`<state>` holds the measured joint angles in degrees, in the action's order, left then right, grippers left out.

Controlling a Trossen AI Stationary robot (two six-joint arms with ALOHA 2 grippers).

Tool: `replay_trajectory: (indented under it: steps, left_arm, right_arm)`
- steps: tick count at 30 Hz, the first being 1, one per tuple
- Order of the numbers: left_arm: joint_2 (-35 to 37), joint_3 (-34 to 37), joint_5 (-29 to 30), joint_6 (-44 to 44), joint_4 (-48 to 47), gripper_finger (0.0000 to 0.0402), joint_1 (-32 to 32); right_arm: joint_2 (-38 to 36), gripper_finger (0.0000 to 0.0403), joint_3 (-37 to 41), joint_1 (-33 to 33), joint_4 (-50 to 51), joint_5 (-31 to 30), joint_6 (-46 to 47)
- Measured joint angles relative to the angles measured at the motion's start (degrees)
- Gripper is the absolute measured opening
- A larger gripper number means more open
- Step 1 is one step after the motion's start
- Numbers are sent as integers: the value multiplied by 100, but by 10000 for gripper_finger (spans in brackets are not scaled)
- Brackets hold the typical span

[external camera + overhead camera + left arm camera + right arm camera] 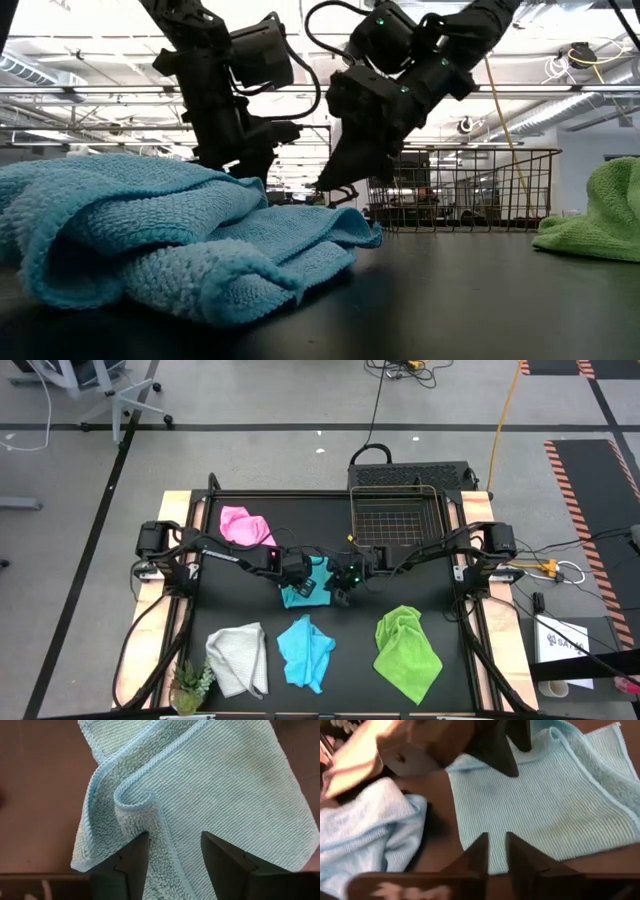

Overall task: Fold microfiber towels
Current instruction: Fold the top blue towel

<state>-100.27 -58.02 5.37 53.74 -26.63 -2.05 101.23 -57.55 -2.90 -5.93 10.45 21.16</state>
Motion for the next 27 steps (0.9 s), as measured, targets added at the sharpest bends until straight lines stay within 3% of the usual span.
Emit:
replay_trajectory:
  steps: [3,10,20,27]
  left_arm:
    - [0,-1,4,42,0,177,-12]
    - [0,0,5,164,42,177,-19]
    - [2,-1,-48,343,834,177,107]
    - [175,-10,-93,337,284,177,29]
  right_arm:
    - [-4,7,121,0,-185,-8,27]
    - [-2,1,277,31,-382,-336,221]
    - [-30,0,277,55,-244,-136,221]
    - [-46,0,277,168,-328,-158,213]
